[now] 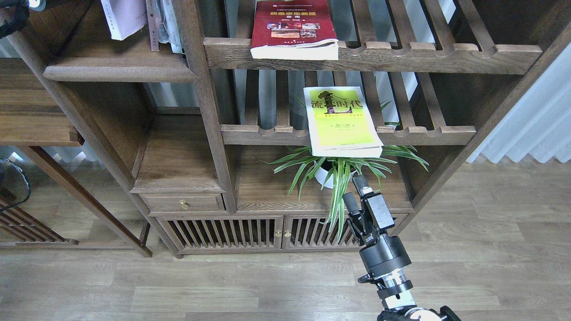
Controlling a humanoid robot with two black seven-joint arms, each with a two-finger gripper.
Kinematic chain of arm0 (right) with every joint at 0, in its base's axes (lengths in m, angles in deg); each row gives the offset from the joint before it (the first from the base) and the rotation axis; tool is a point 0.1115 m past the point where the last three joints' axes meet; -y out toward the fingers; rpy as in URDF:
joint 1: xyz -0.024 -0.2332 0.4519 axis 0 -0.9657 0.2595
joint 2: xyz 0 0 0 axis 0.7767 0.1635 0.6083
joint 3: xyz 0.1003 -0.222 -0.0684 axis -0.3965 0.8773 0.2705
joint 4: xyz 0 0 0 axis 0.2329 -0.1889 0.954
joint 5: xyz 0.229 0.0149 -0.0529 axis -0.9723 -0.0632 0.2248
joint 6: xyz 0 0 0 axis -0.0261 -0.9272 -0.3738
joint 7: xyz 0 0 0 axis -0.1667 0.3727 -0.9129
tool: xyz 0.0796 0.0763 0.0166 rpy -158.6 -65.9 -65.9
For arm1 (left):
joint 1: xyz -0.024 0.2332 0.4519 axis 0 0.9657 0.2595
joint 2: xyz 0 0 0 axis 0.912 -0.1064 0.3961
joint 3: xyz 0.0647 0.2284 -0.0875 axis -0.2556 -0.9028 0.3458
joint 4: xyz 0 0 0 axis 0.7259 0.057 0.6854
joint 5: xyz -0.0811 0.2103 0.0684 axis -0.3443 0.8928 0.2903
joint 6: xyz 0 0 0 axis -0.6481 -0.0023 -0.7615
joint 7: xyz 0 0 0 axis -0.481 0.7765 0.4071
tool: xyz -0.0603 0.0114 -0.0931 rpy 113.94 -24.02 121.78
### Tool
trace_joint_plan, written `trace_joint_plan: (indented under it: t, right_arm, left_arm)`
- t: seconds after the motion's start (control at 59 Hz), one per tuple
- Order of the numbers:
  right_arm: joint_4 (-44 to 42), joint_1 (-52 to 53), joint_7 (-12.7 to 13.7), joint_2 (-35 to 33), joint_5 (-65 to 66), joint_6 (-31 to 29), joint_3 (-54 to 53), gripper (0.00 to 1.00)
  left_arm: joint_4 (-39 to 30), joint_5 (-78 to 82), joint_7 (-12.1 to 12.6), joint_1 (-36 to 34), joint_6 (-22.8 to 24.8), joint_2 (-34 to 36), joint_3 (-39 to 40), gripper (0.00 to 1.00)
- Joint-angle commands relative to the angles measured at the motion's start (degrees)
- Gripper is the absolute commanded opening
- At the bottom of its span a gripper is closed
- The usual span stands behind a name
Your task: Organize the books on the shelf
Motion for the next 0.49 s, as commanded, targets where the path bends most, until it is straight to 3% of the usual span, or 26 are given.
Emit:
trace_joint_plan:
  t: [0.0,0.475]
  right_arm:
    - [0.0,0.1,0.0,0.0,-0.4,0.0,0.3,0.98]
    - [1.9,-0.1,-0.1,0.0,-2.2,0.0,1.1,0.98]
  left_arm:
    - [0.1,0.1,0.0,-0.3,0.0,0.1,-0.2,0.06]
    - [-1.9,2.4,0.0,-0.4,0.0,0.0,-2.0,0.06]
